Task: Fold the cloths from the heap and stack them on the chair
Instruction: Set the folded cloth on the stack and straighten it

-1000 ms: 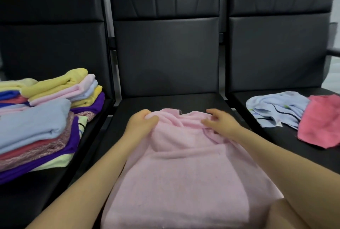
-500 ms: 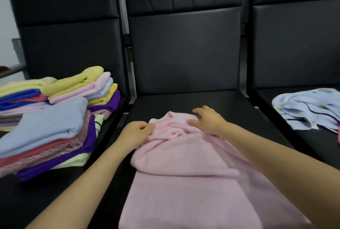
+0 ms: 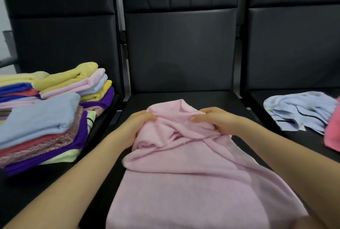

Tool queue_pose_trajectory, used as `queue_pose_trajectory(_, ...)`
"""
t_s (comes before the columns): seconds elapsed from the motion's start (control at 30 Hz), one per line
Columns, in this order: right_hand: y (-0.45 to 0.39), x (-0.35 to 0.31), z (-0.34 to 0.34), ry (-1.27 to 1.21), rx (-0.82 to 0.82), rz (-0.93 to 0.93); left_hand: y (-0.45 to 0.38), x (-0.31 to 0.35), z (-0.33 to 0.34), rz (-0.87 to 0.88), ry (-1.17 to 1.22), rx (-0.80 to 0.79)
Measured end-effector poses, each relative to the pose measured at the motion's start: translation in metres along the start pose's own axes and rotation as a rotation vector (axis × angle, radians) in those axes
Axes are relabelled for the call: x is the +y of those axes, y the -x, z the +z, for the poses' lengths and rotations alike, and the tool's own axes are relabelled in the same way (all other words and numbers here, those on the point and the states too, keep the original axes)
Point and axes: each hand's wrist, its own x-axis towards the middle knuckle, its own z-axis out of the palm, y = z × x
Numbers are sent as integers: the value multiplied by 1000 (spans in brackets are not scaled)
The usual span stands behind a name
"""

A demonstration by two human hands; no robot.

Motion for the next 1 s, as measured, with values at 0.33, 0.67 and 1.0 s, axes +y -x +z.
queue_pose_trajectory(0.33,-7,-9,-6,-384,183,73,2,5,-6,273,75,191)
queue_pose_trajectory(0.67,-3,12,-38,-277,338,74,-6,-7,-26,330,-584,111)
queue_pose_trajectory(1.0,-10,14,-19,305,293,159,-11,-9,-48,185,-820,-90)
